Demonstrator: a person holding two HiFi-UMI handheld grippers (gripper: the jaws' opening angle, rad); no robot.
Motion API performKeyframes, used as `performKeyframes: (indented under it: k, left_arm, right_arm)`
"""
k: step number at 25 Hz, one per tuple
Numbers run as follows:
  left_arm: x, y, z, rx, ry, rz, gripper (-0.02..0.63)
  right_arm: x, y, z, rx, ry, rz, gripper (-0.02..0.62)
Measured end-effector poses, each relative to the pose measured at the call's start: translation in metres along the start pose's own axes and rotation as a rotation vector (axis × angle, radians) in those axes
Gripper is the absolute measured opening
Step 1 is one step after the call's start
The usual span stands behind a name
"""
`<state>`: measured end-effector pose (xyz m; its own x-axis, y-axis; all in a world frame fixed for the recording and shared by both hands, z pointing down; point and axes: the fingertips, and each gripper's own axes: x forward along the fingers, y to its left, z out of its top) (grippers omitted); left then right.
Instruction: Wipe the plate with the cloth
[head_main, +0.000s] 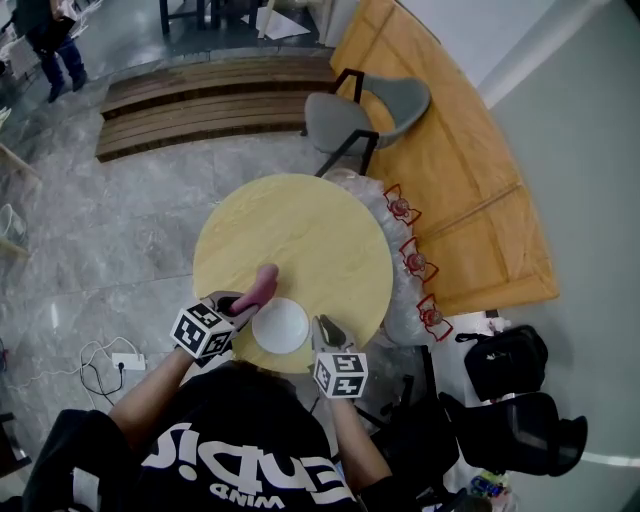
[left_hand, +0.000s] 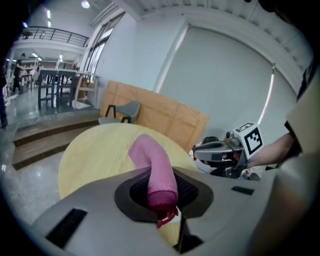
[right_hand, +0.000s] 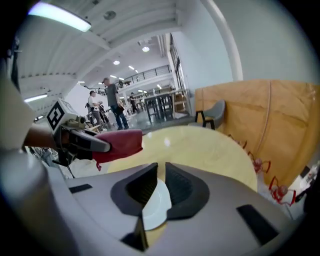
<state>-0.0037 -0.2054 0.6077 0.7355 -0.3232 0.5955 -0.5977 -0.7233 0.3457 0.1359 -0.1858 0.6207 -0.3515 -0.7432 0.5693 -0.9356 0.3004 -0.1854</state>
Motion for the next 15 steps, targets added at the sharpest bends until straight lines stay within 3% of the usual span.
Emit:
performKeyframes:
  k: [4,8,11,15]
  left_arm:
    - [-0.025,-0.031,0.062,0.086,-0.181,-0.019,0.052]
    - [-0.048,-0.054,0.109,0.192,-0.388,0.024,0.052]
    - [-0.066,-0.063,0.132,0.25,-0.54,0.072,0.052]
    - [-0.082,-0.07,0.145,0.249,-0.604,0.113,0.052]
  right_arm:
    - [-0.039,0.029,0.085,-0.086,-0.248,-0.01,0.038]
    - [-0.077,0.051,0.14,-0.131,-0.425,-0.026,0.025]
    - [-0.093,0.056,0.159,-0.129,-0.503,-0.051,0.023]
    - [-0.095,0.054,0.161,-0.081,-0.526,-0.078,0.021]
